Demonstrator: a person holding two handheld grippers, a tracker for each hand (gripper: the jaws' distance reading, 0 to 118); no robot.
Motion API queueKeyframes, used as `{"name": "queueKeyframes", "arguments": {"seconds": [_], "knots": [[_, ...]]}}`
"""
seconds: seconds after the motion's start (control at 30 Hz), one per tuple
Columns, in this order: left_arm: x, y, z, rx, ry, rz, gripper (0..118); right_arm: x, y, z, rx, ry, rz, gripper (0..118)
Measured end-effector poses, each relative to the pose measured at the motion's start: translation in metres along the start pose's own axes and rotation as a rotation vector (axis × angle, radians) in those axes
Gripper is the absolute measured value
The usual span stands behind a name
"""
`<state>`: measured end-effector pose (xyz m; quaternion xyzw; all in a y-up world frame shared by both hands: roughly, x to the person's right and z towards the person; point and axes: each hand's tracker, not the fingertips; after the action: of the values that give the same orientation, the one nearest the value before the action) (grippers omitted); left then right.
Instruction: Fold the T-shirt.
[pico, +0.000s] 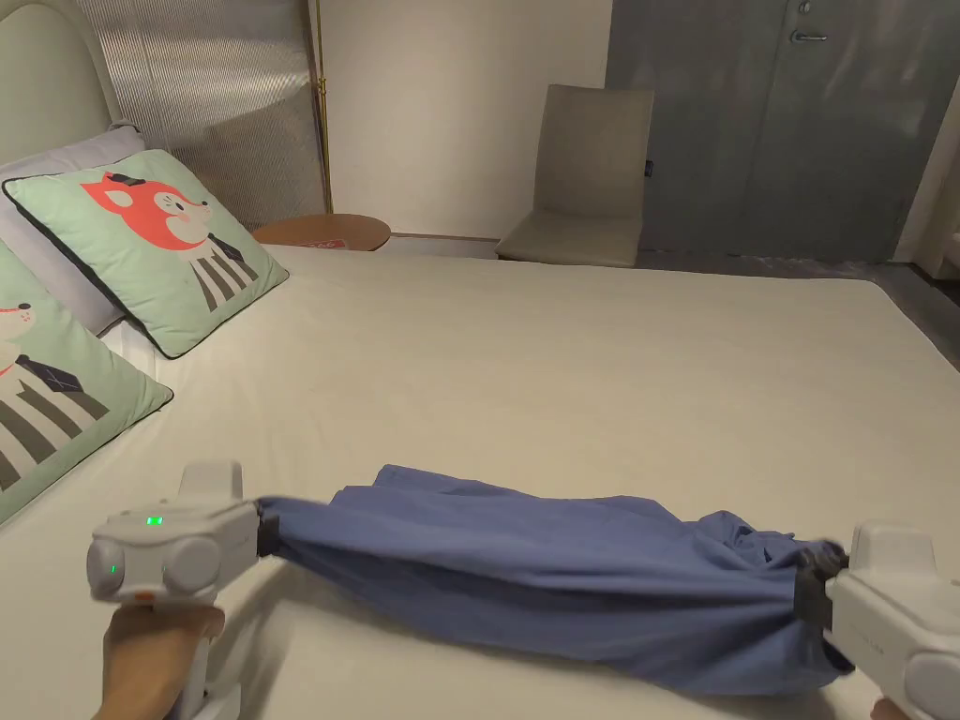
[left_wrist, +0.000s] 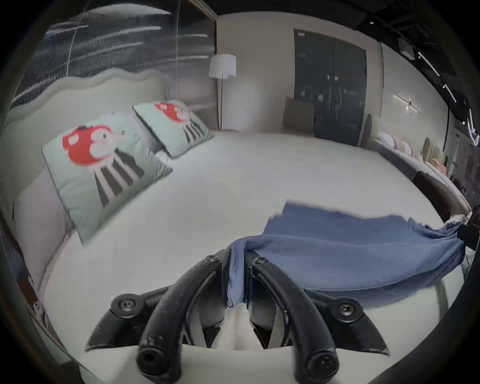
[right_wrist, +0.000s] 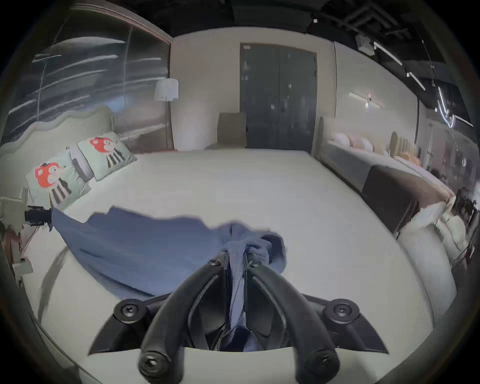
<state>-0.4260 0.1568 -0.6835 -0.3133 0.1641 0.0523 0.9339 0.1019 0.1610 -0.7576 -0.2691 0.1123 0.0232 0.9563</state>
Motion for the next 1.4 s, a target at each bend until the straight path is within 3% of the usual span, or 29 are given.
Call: {"name": "queueKeyframes", "arguments": {"seconds": [0.2,0.33,0.57,0.7,0.73,0.77,0.8,0.87,0.9,0.93,1.3,1.4], "knots": [[-0.028,-0.093,0.023,-0.105,-0.008,0.014,7,0.006,-0.081,0.038,-0.093,-0.007,-0.137,9],[-0.036,-0.134,0.058,-0.135,-0.02,0.032,7,0.007,-0.12,0.068,-0.124,-0.022,-0.175,9],[-0.041,-0.177,0.088,-0.176,-0.005,-0.089,7,-0.002,-0.166,0.093,-0.25,-0.06,-0.154,9],[-0.035,-0.174,0.088,-0.191,0.01,-0.122,7,-0.005,-0.165,0.096,-0.236,-0.067,-0.154,10],[-0.033,-0.17,0.087,-0.206,0.015,-0.124,9,-0.006,-0.16,0.096,-0.252,-0.066,-0.148,13],[-0.031,-0.166,0.086,-0.224,0.017,-0.122,13,-0.005,-0.153,0.097,-0.263,-0.072,-0.146,24],[-0.027,-0.16,0.089,-0.22,0.017,-0.122,24,-0.006,-0.146,0.1,-0.266,-0.076,-0.142,41],[-0.023,-0.148,0.093,-0.191,-0.013,-0.099,73,-0.007,-0.132,0.108,-0.208,-0.077,-0.135,88],[-0.019,-0.138,0.097,-0.159,-0.035,-0.065,90,-0.007,-0.122,0.111,-0.151,-0.091,-0.135,102],[-0.017,-0.128,0.099,-0.126,-0.055,-0.043,101,-0.008,-0.112,0.116,-0.105,-0.104,-0.13,108],[0.056,-0.029,0.179,0.37,-0.22,0.007,102,-0.031,-0.018,0.172,0.316,-0.138,-0.024,106],[0.066,-0.02,0.186,0.442,-0.255,-0.004,94,-0.036,-0.011,0.179,0.367,-0.158,-0.001,98]]}}
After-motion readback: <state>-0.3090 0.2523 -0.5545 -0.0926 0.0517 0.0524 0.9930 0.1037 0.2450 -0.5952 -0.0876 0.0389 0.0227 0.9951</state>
